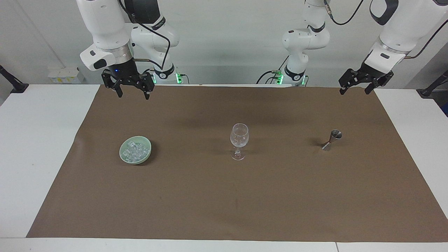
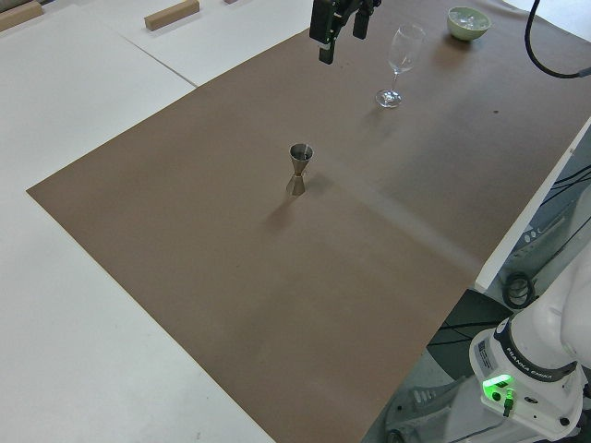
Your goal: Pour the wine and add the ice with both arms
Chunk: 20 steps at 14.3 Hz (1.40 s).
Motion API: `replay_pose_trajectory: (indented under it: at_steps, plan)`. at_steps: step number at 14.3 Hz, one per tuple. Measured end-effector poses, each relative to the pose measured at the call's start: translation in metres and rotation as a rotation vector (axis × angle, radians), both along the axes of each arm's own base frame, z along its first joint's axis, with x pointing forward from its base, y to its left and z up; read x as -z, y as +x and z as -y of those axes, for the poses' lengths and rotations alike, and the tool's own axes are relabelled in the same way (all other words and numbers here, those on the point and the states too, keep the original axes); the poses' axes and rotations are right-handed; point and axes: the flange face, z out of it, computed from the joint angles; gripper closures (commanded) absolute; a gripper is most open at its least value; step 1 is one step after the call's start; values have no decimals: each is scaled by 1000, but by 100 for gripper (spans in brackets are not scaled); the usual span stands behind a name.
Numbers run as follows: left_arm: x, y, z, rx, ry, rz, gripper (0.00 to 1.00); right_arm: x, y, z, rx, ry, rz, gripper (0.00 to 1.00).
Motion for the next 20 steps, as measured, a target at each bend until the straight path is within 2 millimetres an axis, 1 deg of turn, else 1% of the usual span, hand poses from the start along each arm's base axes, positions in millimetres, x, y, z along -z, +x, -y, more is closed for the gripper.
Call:
replay_pose_trajectory:
  at_steps: [8, 14, 18, 20]
  plan:
    - [-1, 0, 0, -6, 0, 5, 0, 0, 0, 0, 0, 0, 0, 0]
    - [-7, -3, 0, -8, 1, 16, 0, 0, 0, 0, 0, 0, 0, 0]
    - [-11, -4, -7, -26, -11, 28, 0, 0, 0, 0, 0, 0, 0, 0]
    - [-12, -3, -18, -67, -49, 34, 0, 0, 0, 0, 0, 0, 0, 0]
